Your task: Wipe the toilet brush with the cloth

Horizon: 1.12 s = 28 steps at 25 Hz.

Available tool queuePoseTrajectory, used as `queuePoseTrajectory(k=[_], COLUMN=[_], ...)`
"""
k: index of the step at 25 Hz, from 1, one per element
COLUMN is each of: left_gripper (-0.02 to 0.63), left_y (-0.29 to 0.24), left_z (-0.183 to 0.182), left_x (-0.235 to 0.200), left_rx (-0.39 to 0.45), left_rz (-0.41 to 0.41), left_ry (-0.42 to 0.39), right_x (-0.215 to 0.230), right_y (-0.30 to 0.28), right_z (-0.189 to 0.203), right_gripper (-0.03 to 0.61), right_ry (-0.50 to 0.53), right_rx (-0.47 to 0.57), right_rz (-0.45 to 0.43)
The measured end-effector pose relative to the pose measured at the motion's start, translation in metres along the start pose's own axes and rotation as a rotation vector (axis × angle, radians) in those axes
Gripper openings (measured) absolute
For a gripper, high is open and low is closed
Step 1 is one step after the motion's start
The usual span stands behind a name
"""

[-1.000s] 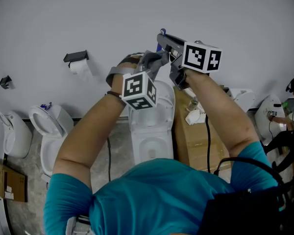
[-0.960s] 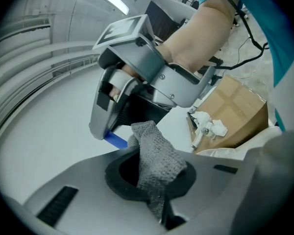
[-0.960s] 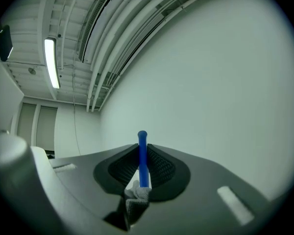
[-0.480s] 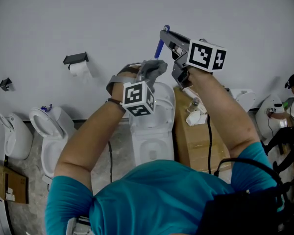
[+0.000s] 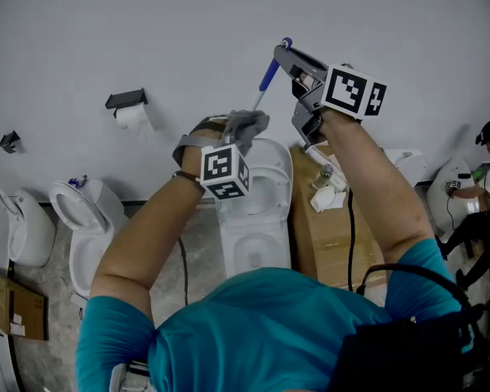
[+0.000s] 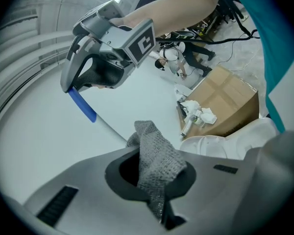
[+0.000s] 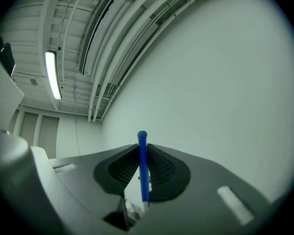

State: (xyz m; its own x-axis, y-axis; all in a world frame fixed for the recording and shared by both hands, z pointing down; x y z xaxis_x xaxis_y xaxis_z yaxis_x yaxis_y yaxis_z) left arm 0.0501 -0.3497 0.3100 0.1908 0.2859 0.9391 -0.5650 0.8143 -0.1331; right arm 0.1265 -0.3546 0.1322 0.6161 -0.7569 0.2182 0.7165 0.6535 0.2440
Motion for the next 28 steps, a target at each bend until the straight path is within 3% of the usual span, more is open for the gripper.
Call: queuePoseTrajectory(k=[14, 17, 19, 23, 28], left_gripper=[0.012, 0.012, 0.012, 0.012, 0.012], left_y=[0.001, 0.005, 0.012, 0.040, 0.067], left_z=[0.052, 0.054, 0.049, 0.034, 0.049], left_x=[0.024, 0.028, 0.030, 0.016, -0.057], left_rx=[-0.090, -0.077, -0.021, 0.179, 0.371], left_rz=[0.044, 0.076, 0.147, 0.299, 0.262], left_ry=[0.032, 0.084, 0.210, 0.602, 0.998], right_x=[0.000, -0.004, -0.005, -0.021, -0.064], right_y=[0.016, 0.017, 0.019, 0.025, 0.013], right_z=[-0.007, -0.007, -0.005, 0.011, 0.048], right_gripper=[0.052, 0.052, 0.051, 0.051, 0.051], right_ry=[-0.019, -0.002, 0.015, 0.032, 0.041], right_rx=[0.024, 0.023, 0.010, -0.054, -0.154], right_rz=[-0.030, -0.049, -0.069, -0.160, -0.298])
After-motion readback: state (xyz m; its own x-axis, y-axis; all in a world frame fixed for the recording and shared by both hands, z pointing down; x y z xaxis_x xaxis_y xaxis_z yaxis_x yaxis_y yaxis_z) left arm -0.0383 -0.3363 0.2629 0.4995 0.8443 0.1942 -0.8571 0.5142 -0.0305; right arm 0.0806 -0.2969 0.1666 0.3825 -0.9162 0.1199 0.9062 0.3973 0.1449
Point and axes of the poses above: the fingertips, and each gripper's own axes: y backward along the fingers, x to its right, z out of its underside, the point moved 3 cm from there along y, backward along the fingers, and after that the axes turned 8 degrees about -z, right-handed, at the moved point
